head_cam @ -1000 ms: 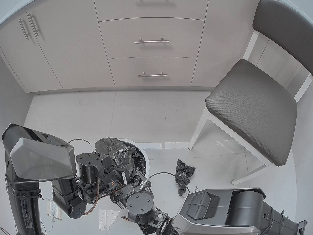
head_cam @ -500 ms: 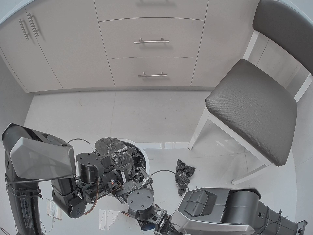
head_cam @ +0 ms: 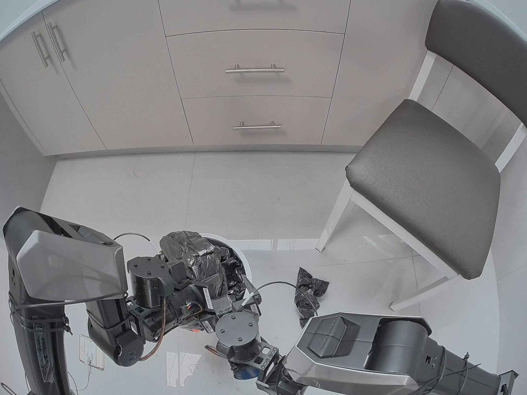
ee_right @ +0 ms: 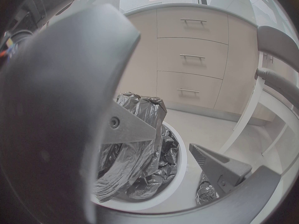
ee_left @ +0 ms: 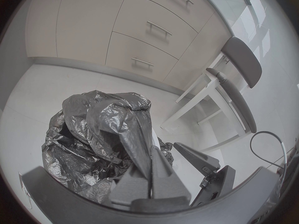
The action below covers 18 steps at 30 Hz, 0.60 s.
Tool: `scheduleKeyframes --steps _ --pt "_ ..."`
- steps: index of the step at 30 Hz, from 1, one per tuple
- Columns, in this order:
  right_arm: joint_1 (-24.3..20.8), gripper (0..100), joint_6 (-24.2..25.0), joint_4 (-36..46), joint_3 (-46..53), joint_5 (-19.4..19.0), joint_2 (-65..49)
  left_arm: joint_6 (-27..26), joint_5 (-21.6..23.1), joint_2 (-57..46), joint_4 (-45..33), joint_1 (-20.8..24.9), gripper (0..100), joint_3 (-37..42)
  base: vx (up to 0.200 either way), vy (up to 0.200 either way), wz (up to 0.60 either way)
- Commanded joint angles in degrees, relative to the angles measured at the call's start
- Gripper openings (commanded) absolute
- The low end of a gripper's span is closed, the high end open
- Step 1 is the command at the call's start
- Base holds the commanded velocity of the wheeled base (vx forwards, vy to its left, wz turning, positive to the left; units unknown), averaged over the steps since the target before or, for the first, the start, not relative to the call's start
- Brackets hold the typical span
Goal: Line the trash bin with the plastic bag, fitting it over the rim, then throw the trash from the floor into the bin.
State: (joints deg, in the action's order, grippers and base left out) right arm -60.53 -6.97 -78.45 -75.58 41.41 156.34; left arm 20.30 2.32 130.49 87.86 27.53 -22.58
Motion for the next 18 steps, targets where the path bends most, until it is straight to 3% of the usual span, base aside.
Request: scheduleKeyframes --steps 1,18 --pt "0.15 100 0.03 -0.13 -0.09 0.07 0.10 0.01 -0.03 -0.06 0.03 -0.10 0 -0.01 0.000 0.000 0.00" --pt "1.20 100 -1.11 -2.68 2.54 2.53 -0.16 0.01 0.06 0.12 0.03 -0.63 0 -0.27 0.000 0.000 0.00"
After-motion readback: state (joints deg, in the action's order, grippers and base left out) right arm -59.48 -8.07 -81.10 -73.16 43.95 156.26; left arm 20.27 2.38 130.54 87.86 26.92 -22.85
